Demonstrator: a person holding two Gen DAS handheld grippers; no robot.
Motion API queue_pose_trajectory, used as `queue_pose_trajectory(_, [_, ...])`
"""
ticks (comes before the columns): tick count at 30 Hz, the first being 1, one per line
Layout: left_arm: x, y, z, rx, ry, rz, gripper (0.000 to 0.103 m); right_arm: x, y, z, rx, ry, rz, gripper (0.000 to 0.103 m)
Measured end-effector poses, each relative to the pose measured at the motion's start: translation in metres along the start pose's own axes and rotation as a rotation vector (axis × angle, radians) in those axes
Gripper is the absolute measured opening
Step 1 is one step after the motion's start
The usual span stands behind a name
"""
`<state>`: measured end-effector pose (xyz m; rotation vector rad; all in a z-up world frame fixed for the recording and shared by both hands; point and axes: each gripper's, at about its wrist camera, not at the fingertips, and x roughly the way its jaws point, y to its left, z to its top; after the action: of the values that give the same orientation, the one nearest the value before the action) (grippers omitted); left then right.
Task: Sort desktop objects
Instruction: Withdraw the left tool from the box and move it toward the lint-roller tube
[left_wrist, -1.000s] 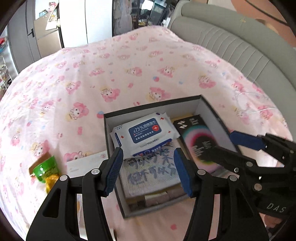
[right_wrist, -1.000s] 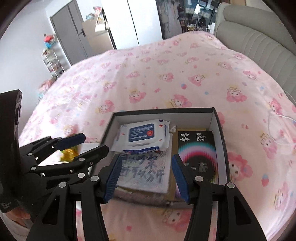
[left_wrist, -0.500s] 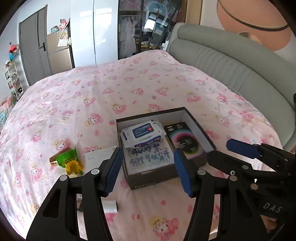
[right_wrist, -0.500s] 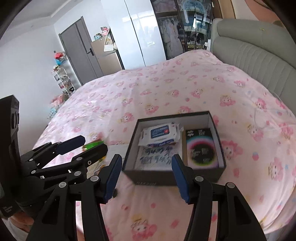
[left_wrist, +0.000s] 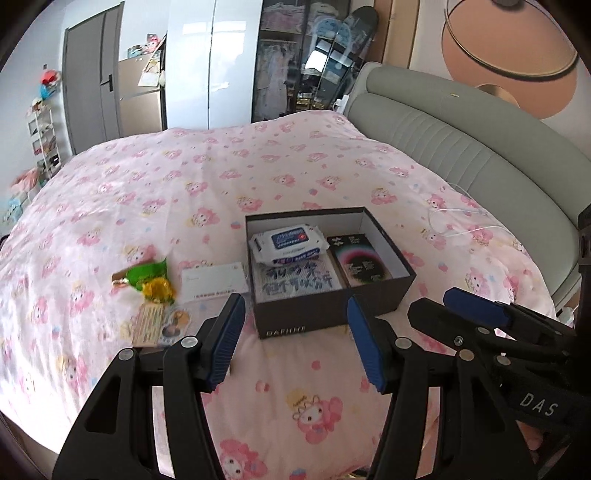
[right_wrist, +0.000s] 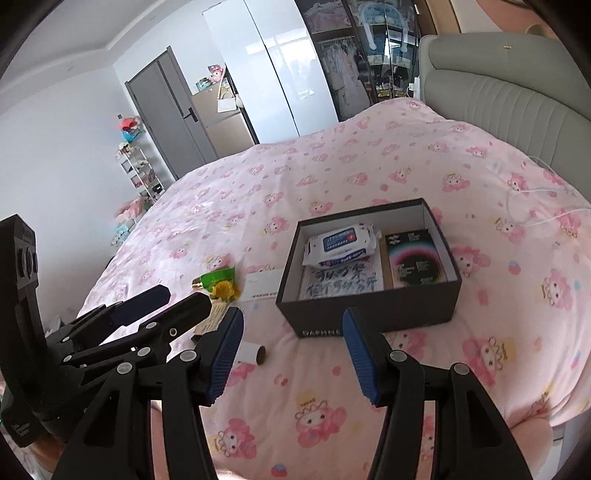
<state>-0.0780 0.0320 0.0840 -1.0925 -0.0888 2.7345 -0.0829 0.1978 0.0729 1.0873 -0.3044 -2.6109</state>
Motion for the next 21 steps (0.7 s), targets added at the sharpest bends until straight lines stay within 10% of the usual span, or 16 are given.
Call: queue_pose_trajectory(21, [-0.019,0.052,-0.061,-0.053,0.04,0.111,0.059,0.021,0.052,-0.051,-0.11,0.047,0.041,0.052])
